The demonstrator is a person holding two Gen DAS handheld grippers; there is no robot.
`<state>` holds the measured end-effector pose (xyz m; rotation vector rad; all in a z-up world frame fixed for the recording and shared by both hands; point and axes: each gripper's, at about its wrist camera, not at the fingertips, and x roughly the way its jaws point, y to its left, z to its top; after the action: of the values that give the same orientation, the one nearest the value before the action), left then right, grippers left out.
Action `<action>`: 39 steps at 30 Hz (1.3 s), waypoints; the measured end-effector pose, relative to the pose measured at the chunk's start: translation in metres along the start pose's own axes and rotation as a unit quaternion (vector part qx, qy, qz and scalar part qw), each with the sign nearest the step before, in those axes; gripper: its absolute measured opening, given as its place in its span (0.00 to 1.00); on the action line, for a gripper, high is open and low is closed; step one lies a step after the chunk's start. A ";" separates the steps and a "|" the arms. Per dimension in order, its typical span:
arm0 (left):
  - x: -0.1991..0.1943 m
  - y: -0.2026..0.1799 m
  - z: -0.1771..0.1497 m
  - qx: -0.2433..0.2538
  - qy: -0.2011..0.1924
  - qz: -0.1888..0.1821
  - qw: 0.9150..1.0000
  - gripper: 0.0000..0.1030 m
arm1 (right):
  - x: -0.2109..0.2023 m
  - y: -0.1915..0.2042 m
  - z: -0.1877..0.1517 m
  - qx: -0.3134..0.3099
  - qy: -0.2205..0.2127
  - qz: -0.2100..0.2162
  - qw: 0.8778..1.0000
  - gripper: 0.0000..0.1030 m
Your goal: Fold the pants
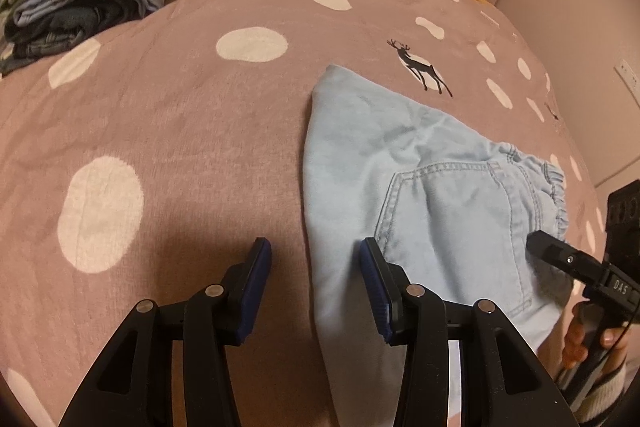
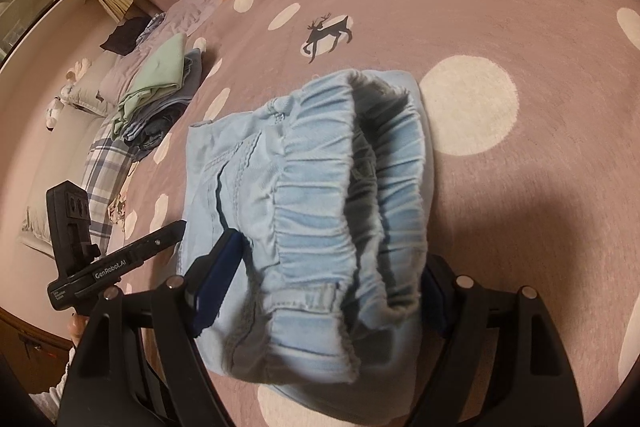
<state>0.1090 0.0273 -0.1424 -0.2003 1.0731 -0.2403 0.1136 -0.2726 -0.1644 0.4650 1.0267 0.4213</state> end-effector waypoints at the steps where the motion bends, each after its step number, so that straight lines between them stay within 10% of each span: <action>1: 0.001 0.000 0.001 -0.001 0.000 0.000 1.000 0.43 | 0.001 0.001 0.000 -0.001 -0.001 -0.001 1.000 0.78; 39: 0.013 -0.012 0.011 0.019 -0.021 0.023 0.999 0.43 | 0.015 0.011 0.009 -0.020 -0.008 -0.006 1.000 0.78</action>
<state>0.1231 0.0123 -0.1451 -0.1460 1.0294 -0.2148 0.1269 -0.2566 -0.1648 0.4261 1.0032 0.4252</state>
